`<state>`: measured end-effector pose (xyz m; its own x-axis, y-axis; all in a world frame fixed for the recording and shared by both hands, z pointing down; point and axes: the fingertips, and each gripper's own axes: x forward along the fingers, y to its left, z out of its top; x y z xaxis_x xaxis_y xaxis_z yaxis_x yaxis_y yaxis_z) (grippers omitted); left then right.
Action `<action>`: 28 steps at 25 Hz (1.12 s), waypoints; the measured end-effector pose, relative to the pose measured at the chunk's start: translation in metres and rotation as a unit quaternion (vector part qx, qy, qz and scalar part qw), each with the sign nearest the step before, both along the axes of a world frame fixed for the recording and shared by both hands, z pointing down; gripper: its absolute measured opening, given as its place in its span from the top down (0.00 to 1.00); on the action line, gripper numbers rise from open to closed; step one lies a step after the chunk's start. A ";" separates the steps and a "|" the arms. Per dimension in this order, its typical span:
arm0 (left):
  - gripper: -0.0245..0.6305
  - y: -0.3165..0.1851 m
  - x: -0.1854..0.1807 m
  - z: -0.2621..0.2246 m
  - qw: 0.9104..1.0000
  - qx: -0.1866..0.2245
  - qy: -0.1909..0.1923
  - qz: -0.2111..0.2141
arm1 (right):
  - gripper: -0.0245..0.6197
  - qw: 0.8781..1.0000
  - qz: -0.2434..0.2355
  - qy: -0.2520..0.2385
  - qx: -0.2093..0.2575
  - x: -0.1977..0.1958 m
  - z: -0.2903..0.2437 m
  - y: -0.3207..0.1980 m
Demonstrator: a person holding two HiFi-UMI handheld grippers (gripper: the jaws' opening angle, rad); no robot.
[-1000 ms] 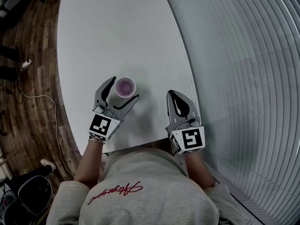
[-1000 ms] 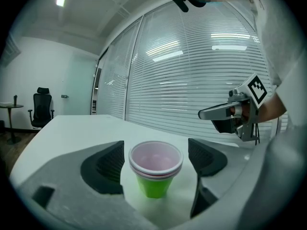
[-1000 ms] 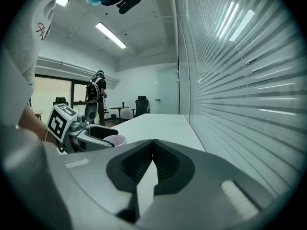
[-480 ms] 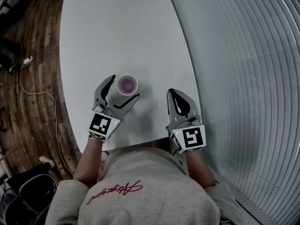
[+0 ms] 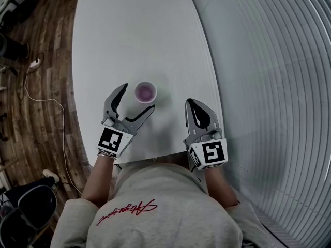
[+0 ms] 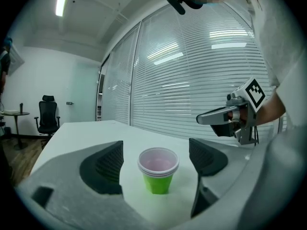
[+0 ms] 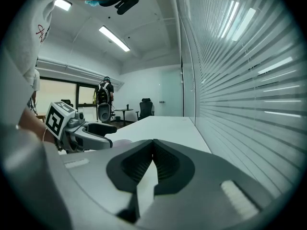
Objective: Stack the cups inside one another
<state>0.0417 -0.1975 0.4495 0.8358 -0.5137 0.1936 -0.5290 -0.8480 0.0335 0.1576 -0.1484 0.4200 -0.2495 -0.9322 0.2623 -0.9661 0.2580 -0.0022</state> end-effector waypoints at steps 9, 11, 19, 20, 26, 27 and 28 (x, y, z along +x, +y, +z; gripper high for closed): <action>0.32 0.004 -0.005 -0.020 1.000 0.005 0.019 -0.023 | 0.97 1.000 -0.012 -0.009 0.008 -0.004 -0.005 -0.002; 0.32 0.006 -0.006 -0.020 0.999 0.006 0.019 -0.027 | 0.97 1.000 -0.015 -0.011 0.009 -0.005 -0.002 -0.001; 0.35 0.010 -0.015 -0.020 0.999 0.006 0.018 -0.048 | 0.97 0.999 -0.033 -0.015 0.014 -0.011 0.004 -0.008; 0.35 0.010 -0.015 -0.024 0.998 0.012 0.026 -0.050 | 0.97 0.999 -0.035 -0.016 0.014 -0.012 0.005 -0.009; 0.37 0.014 -0.027 -0.032 0.997 0.021 0.035 -0.073 | 0.97 0.998 -0.052 -0.018 0.019 -0.021 0.005 -0.009; 0.38 0.014 -0.029 -0.035 0.996 0.022 0.036 -0.078 | 0.97 0.998 -0.055 -0.018 0.020 -0.022 0.003 -0.010; 0.38 0.014 -0.032 -0.037 0.996 0.022 0.033 -0.082 | 0.97 0.998 -0.058 -0.017 0.020 -0.024 0.000 -0.011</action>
